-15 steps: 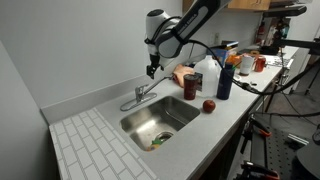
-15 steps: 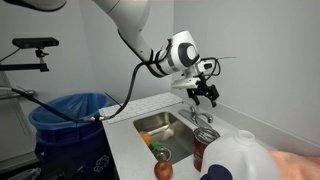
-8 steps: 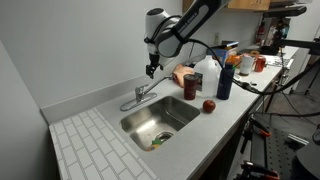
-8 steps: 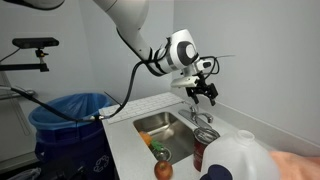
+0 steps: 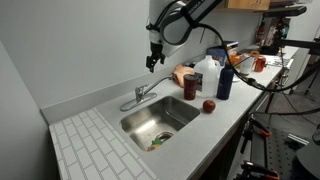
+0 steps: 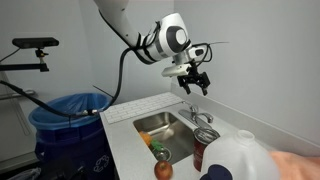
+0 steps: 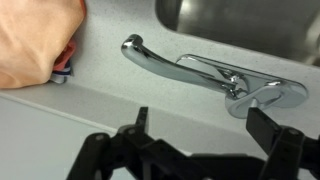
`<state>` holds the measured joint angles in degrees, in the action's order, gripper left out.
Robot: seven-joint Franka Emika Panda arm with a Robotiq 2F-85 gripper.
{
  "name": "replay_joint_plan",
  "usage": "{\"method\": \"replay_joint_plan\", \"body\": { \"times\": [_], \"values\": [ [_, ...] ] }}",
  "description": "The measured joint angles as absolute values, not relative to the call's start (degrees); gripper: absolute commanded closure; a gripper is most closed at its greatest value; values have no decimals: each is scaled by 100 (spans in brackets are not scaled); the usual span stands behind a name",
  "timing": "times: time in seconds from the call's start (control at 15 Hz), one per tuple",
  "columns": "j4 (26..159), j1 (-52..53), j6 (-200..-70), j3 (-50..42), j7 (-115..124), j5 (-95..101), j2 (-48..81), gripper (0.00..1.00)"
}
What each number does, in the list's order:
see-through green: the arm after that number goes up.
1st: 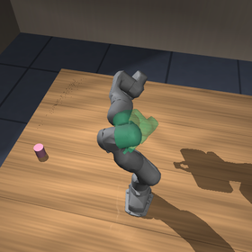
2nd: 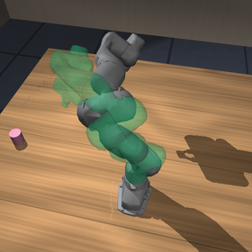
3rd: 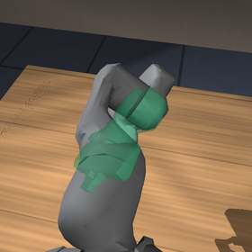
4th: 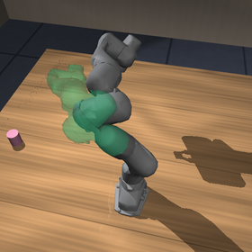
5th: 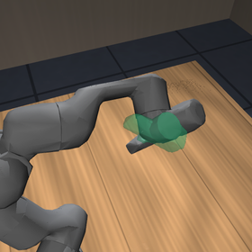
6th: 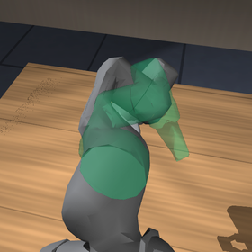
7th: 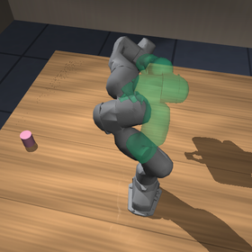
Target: Move the tap to the right side of the sink
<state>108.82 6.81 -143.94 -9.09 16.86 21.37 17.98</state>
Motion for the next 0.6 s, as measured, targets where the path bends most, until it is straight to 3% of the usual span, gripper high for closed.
{"method": "replay_joint_plan", "body": {
  "times": [0.6],
  "values": [
    [11986,647,-14394,-442,1422,1629,714,0]
  ]
}}
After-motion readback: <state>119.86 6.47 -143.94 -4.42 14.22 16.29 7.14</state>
